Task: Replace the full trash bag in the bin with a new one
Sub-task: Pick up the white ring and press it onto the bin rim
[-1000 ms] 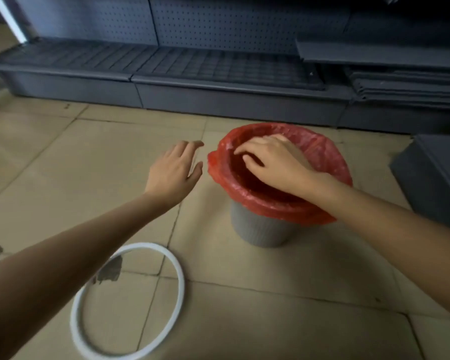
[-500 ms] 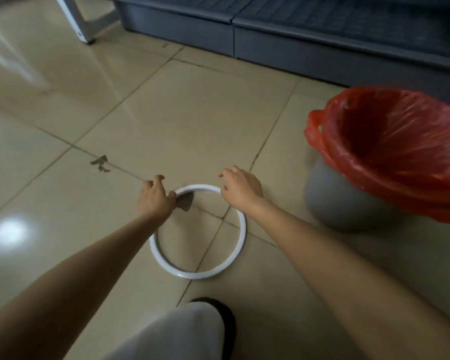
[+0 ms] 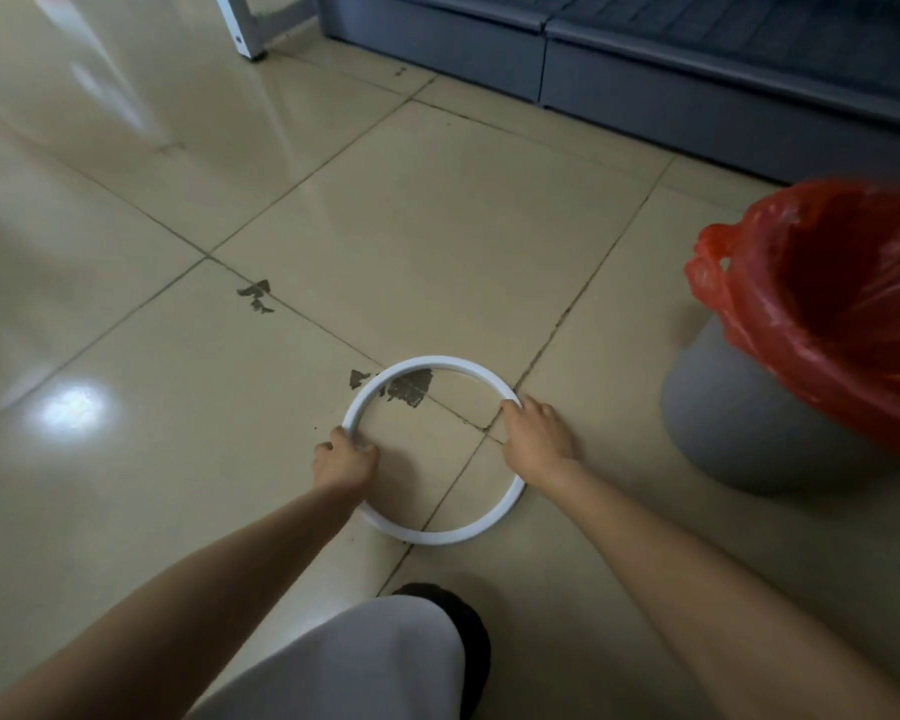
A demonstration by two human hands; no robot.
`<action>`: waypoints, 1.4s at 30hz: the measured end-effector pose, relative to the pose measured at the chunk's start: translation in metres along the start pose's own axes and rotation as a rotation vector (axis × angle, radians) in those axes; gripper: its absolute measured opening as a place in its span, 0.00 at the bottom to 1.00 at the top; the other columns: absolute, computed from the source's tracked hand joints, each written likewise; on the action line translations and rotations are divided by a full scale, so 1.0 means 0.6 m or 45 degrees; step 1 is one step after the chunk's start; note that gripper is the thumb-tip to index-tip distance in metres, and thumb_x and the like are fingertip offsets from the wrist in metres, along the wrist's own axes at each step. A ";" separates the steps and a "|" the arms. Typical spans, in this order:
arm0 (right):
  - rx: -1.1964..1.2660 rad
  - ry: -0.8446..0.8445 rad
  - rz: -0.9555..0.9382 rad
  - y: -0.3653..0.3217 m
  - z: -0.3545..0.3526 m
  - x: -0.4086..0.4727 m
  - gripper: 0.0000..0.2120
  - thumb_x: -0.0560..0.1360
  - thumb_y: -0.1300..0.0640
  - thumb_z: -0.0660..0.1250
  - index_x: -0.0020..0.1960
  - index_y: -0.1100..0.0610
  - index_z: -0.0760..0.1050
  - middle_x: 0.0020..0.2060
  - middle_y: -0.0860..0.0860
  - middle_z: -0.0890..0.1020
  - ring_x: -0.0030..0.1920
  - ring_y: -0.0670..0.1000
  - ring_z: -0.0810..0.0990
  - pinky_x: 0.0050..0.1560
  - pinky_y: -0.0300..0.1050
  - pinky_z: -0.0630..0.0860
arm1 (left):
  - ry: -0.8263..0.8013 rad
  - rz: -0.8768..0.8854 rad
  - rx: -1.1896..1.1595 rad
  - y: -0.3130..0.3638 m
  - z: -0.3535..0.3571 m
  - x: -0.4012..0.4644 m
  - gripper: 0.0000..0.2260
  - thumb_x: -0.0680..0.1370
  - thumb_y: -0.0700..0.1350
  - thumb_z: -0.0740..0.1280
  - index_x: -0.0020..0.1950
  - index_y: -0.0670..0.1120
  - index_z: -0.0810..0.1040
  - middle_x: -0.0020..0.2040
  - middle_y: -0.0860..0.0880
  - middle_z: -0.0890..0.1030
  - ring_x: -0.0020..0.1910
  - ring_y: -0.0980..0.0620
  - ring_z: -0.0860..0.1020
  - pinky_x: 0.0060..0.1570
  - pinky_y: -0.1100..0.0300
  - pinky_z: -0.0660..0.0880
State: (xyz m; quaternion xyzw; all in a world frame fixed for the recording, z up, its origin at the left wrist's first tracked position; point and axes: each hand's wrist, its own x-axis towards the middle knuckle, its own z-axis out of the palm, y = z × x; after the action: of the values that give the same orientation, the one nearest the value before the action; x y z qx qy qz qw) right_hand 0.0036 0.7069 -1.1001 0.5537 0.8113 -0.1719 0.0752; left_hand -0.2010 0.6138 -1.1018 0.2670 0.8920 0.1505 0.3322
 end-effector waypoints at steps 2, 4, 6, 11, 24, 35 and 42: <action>0.049 -0.053 -0.003 0.003 0.000 0.001 0.21 0.75 0.60 0.59 0.68 0.55 0.64 0.64 0.56 0.69 0.62 0.58 0.69 0.58 0.51 0.71 | 0.018 -0.006 -0.028 0.004 0.011 -0.005 0.23 0.76 0.46 0.60 0.70 0.41 0.63 0.63 0.35 0.67 0.61 0.35 0.68 0.62 0.46 0.68; 0.122 -0.046 0.030 0.004 -0.001 -0.001 0.22 0.75 0.60 0.59 0.68 0.55 0.64 0.64 0.57 0.69 0.62 0.58 0.69 0.58 0.51 0.71 | 0.044 -0.056 -0.054 0.012 0.023 -0.011 0.24 0.76 0.47 0.60 0.70 0.41 0.63 0.63 0.35 0.67 0.62 0.36 0.67 0.63 0.46 0.67; 0.198 0.018 0.076 0.001 -0.005 -0.002 0.21 0.74 0.59 0.60 0.66 0.57 0.65 0.64 0.58 0.69 0.62 0.59 0.69 0.59 0.51 0.69 | 0.080 -0.122 -0.111 0.027 0.031 -0.019 0.23 0.76 0.48 0.59 0.69 0.41 0.63 0.62 0.36 0.66 0.62 0.36 0.67 0.63 0.46 0.67; 0.303 0.247 0.148 0.000 -0.057 0.006 0.22 0.73 0.60 0.60 0.67 0.58 0.63 0.64 0.58 0.68 0.60 0.59 0.68 0.57 0.49 0.68 | 0.306 0.005 -0.309 0.088 0.013 -0.021 0.18 0.77 0.44 0.58 0.66 0.43 0.68 0.60 0.38 0.65 0.55 0.37 0.70 0.60 0.46 0.69; 0.509 0.907 0.138 0.033 -0.370 0.014 0.26 0.73 0.62 0.61 0.70 0.59 0.63 0.68 0.54 0.69 0.65 0.58 0.64 0.63 0.45 0.60 | 0.505 0.455 -0.546 0.384 -0.144 -0.045 0.19 0.76 0.44 0.56 0.66 0.48 0.70 0.58 0.42 0.65 0.55 0.40 0.71 0.61 0.45 0.68; 0.421 1.085 0.510 0.254 -0.477 -0.089 0.27 0.75 0.58 0.61 0.72 0.58 0.60 0.67 0.57 0.69 0.64 0.60 0.64 0.64 0.49 0.60 | 0.176 0.943 -0.605 0.555 -0.045 -0.198 0.18 0.77 0.43 0.58 0.67 0.44 0.71 0.55 0.44 0.65 0.57 0.43 0.69 0.54 0.57 0.64; 0.444 0.964 0.809 0.393 -0.446 -0.180 0.19 0.73 0.56 0.61 0.64 0.56 0.71 0.55 0.57 0.78 0.55 0.60 0.74 0.51 0.49 0.71 | -0.020 1.242 -0.421 0.614 0.039 -0.266 0.18 0.77 0.43 0.58 0.67 0.46 0.72 0.51 0.46 0.66 0.52 0.43 0.71 0.56 0.57 0.65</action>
State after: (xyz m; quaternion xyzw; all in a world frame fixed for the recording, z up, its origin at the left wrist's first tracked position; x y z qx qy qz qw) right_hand 0.2803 0.7866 -0.8639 0.8002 0.5330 -0.0610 -0.2680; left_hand 0.0548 0.8231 -0.8728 0.5970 0.6255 0.4252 0.2677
